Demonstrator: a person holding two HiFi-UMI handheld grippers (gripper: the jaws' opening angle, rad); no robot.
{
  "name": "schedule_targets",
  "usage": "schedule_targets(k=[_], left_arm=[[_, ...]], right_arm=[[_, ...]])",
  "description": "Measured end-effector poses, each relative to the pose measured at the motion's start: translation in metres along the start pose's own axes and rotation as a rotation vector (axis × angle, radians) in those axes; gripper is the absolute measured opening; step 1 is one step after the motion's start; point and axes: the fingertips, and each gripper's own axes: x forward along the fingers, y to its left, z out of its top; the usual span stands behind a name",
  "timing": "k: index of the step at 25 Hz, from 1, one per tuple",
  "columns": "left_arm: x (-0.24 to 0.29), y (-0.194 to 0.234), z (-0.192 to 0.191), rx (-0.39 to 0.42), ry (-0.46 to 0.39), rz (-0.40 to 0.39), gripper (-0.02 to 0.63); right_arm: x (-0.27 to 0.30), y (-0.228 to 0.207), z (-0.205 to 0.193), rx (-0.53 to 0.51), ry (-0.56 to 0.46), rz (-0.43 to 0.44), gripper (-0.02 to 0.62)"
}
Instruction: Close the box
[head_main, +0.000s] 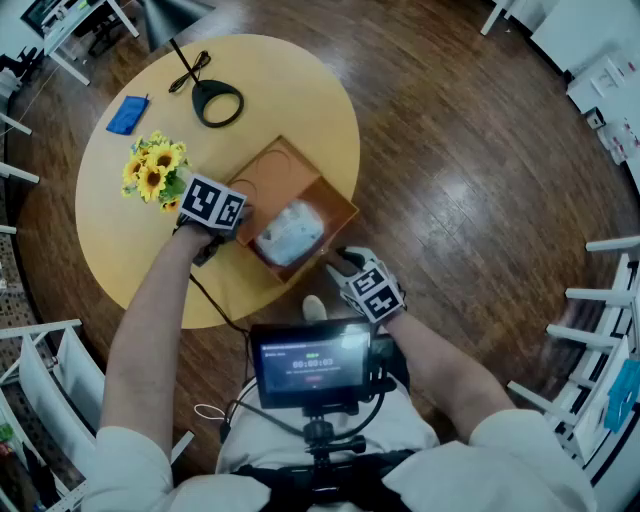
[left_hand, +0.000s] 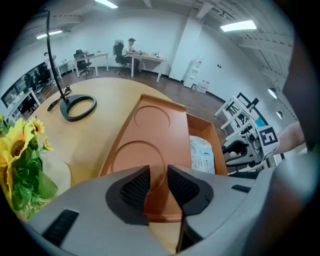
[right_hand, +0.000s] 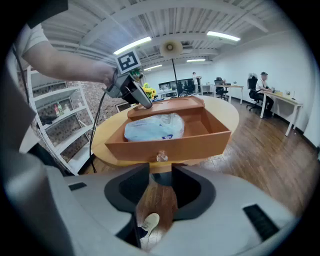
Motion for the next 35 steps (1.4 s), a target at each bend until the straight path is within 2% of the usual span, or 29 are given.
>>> schedule_targets(k=[3, 6, 9, 14, 15, 28, 35], left_arm=[[0.0, 0.0, 0.003, 0.014, 0.0, 0.002, 0.104], [-0.001, 0.0, 0.005, 0.02, -0.008, -0.008, 0.101], [-0.002, 0.0, 0.006, 0.007, -0.013, -0.021, 0.088], [-0.003, -0.001, 0.008, 0.03, -0.007, -0.024, 0.08], [-0.003, 0.0, 0.008, 0.038, -0.006, -0.017, 0.008], [-0.003, -0.005, 0.009, 0.067, 0.031, -0.041, 0.014], [-0.003, -0.005, 0.008, 0.074, 0.036, -0.044, 0.014]], right_arm=[[0.015, -0.002, 0.002, -0.01, 0.011, -0.01, 0.123], [0.022, -0.007, 0.009, -0.016, 0.004, -0.024, 0.119], [0.022, -0.008, 0.013, -0.024, 0.001, -0.035, 0.077], [0.028, -0.005, 0.028, -0.029, -0.009, -0.024, 0.074], [0.031, -0.005, 0.033, -0.029, -0.007, -0.021, 0.074], [0.089, -0.011, 0.096, -0.032, 0.005, 0.011, 0.072], [0.092, -0.011, 0.1, -0.049, 0.011, 0.023, 0.071]])
